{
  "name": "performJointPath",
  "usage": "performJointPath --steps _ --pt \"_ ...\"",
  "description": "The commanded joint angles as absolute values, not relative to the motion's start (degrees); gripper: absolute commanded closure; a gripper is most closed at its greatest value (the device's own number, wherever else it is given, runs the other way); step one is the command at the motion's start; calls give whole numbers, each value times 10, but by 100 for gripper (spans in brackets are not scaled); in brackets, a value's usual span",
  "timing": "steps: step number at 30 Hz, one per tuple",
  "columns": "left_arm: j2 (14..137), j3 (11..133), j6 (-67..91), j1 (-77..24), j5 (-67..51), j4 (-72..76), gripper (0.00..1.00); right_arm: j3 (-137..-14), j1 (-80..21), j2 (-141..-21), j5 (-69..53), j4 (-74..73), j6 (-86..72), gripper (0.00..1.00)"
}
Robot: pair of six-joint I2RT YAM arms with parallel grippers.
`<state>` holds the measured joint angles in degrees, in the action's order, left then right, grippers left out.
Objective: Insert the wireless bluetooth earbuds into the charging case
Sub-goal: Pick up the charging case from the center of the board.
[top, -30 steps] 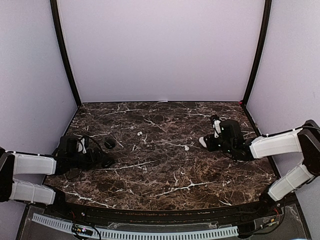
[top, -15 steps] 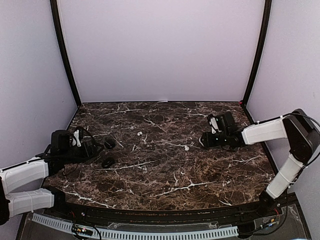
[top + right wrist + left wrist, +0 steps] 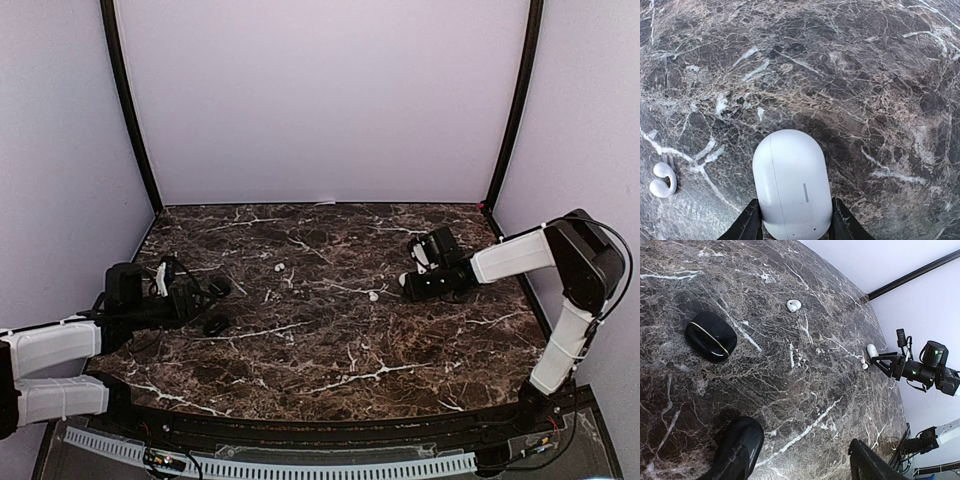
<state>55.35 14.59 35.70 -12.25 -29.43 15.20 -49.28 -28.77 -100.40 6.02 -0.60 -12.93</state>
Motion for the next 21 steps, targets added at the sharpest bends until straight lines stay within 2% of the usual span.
performJointPath --steps 1,8,16,21 --pt "537 138 346 -121 -308 169 22 -511 -290 -1015 72 -14 -120 57" --pt "511 139 351 -121 -321 172 23 -507 -307 -1001 102 -12 -108 67" --pt "526 133 380 -131 -370 210 24 -475 -361 -928 148 18 -72 69" --pt "547 148 381 -184 -360 225 24 -438 -389 -854 122 52 -41 71"
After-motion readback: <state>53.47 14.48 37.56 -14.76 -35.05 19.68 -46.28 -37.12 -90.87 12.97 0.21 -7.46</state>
